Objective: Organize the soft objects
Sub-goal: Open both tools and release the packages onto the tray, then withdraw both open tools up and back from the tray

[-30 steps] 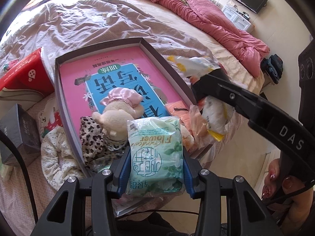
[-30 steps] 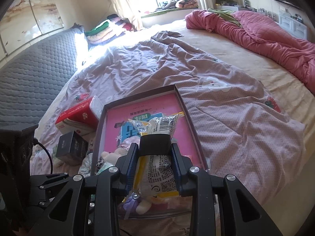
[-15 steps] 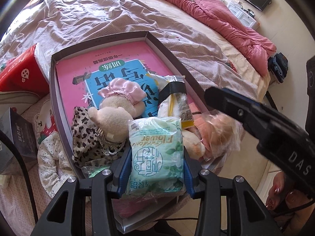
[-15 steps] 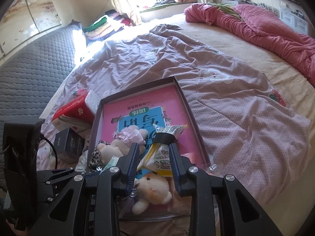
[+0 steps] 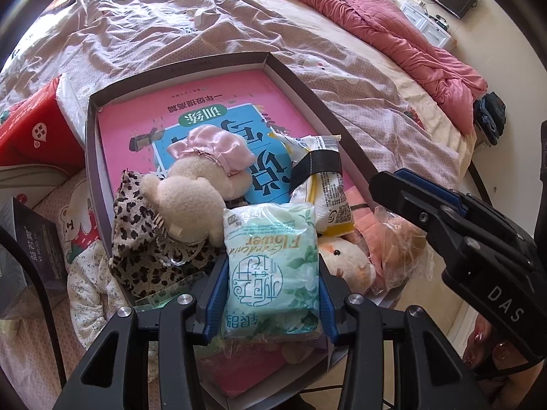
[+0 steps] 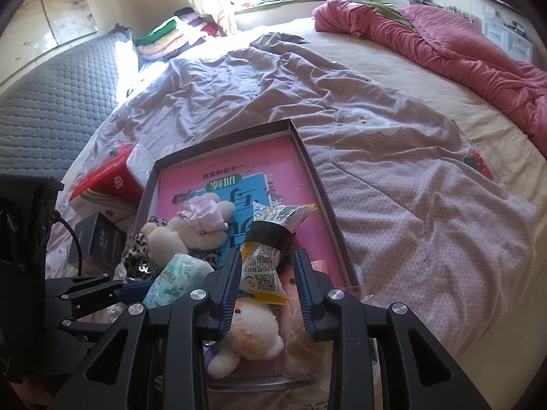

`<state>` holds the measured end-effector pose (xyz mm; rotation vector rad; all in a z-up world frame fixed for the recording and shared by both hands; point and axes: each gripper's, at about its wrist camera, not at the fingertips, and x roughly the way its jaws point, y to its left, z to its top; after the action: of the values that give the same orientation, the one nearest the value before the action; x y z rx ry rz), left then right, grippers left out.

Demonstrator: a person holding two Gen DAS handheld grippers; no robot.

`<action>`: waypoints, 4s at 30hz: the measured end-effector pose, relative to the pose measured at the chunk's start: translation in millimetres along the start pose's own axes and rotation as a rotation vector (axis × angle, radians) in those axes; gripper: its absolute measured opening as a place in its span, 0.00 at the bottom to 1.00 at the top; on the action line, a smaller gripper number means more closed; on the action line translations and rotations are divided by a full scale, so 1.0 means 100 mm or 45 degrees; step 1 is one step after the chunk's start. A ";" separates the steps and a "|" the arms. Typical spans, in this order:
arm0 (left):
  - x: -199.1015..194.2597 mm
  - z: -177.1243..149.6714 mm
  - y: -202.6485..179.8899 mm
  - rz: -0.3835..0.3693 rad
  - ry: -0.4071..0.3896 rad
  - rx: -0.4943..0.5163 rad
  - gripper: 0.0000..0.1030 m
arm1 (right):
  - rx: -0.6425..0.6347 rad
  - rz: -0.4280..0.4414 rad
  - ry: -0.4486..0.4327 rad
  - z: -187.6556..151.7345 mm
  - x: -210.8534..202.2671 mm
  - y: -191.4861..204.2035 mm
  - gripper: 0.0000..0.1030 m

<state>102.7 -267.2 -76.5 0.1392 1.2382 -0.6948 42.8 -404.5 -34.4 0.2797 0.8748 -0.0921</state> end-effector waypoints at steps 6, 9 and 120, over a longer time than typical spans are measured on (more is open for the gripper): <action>0.06 0.03 0.02 0.001 0.008 -0.004 0.45 | -0.001 -0.022 0.011 0.00 0.04 -0.02 0.33; 0.07 0.05 0.03 -0.002 0.005 -0.015 0.45 | -0.009 -0.031 0.021 0.00 0.07 -0.02 0.34; -1.30 -0.81 0.27 0.274 -0.236 -0.047 0.81 | -0.220 -0.109 -0.150 -0.31 -0.93 0.76 0.71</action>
<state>31.1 -155.6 5.0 0.1708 1.0401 -0.4864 -25.2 -326.4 33.2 0.0748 0.7720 -0.1107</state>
